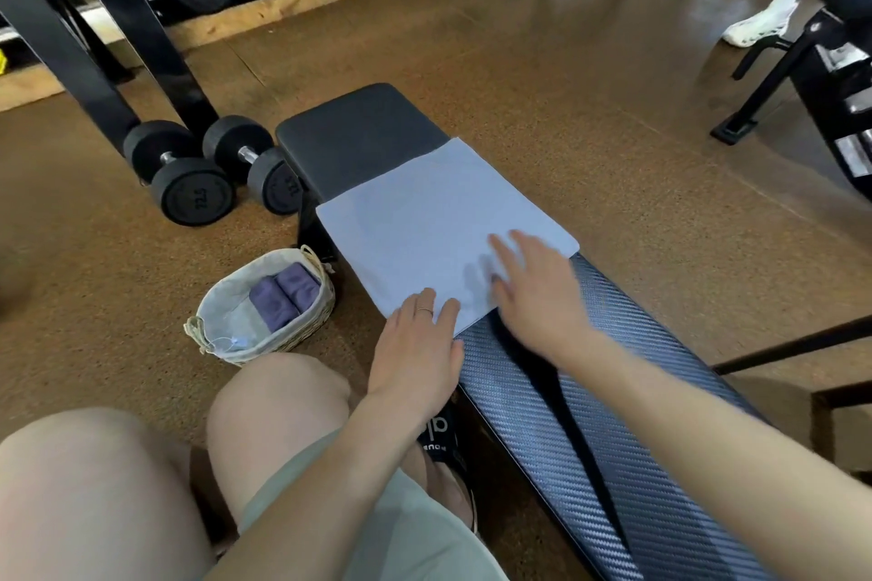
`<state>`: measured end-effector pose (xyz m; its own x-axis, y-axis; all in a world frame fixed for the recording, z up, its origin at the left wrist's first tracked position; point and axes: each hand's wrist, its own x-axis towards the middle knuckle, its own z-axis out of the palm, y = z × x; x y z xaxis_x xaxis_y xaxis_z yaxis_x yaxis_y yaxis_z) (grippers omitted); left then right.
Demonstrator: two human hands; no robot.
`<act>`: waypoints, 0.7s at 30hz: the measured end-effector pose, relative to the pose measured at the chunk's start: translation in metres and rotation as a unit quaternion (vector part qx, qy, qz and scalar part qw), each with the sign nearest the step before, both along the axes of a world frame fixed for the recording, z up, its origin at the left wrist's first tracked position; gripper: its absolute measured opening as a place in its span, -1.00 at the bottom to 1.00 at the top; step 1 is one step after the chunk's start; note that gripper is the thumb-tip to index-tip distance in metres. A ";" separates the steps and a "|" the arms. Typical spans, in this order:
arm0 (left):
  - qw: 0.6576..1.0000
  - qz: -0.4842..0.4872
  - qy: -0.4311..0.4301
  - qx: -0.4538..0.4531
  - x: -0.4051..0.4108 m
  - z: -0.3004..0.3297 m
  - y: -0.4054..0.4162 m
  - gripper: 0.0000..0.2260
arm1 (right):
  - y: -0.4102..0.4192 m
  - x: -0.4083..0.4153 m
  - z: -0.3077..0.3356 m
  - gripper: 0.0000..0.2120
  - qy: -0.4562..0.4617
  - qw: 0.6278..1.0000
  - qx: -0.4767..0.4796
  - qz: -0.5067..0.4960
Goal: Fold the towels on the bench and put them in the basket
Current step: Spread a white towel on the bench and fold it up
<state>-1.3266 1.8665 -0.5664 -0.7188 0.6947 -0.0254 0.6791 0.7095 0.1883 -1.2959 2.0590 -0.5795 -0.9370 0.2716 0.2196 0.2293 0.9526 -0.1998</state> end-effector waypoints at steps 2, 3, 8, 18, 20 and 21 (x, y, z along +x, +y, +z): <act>0.999 -0.019 -0.024 -0.043 -0.005 -0.007 0.002 -0.49 | -0.032 0.000 -0.009 -0.40 -0.076 0.994 -0.025 0.073; 0.996 -0.026 -0.041 -0.069 -0.007 -0.012 0.001 -0.46 | -0.039 0.001 -0.012 -0.36 -0.117 0.989 -0.032 0.087; 0.987 -0.055 -0.049 -0.142 -0.007 -0.017 -0.006 -0.43 | 0.022 0.013 -0.030 -0.43 -0.152 0.987 -0.020 -0.054; 0.985 -0.061 -0.037 -0.154 -0.007 -0.012 -0.007 -0.43 | 0.029 0.009 -0.017 -0.36 -0.179 0.982 -0.006 0.061; 0.983 -0.067 -0.035 -0.170 -0.006 -0.009 -0.007 -0.43 | 0.052 0.005 -0.021 -0.39 -0.175 0.983 -0.009 -0.045; 0.981 -0.072 -0.034 -0.179 -0.006 -0.007 -0.006 -0.44 | 0.063 0.003 -0.018 -0.40 -0.172 0.980 -0.022 -0.097</act>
